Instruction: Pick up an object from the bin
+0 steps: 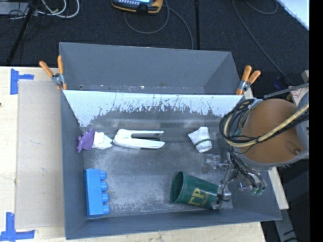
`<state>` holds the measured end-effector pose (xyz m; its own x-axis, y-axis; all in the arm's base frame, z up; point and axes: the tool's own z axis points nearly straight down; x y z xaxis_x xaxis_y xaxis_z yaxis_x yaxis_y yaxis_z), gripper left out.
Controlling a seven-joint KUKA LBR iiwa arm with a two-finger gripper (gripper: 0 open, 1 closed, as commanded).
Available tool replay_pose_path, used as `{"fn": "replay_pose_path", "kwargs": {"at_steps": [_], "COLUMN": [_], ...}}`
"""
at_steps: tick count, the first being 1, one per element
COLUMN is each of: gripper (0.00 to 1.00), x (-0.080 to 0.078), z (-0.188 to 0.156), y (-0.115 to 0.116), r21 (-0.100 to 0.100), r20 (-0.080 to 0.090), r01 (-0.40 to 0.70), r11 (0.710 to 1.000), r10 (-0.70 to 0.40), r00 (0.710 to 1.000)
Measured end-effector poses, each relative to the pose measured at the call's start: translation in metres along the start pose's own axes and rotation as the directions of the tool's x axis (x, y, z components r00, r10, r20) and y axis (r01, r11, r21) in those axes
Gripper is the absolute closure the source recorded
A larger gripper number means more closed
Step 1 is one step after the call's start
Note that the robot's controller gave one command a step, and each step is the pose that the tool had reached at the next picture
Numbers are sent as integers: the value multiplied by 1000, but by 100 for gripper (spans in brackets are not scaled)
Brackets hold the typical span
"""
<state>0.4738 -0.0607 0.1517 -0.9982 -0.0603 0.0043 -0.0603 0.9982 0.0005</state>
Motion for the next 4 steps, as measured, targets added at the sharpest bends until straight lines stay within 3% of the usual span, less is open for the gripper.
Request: {"fn": "replay_pose_path", "kwargs": {"at_steps": [1, 2, 3, 4], "gripper": [0, 0, 100, 100], "x": [4, -8, 2, 2], "z": [49, 74, 81, 81], "y": [21, 13, 15, 15], "r21": [-2, 1, -2, -2], "r20": [-4, 11, 0, 0], "r01": [-116, 161, -343, -343], "r11": [993, 987, 939, 939], "r10": [116, -161, 343, 343], "r00": [993, 987, 939, 939]}}
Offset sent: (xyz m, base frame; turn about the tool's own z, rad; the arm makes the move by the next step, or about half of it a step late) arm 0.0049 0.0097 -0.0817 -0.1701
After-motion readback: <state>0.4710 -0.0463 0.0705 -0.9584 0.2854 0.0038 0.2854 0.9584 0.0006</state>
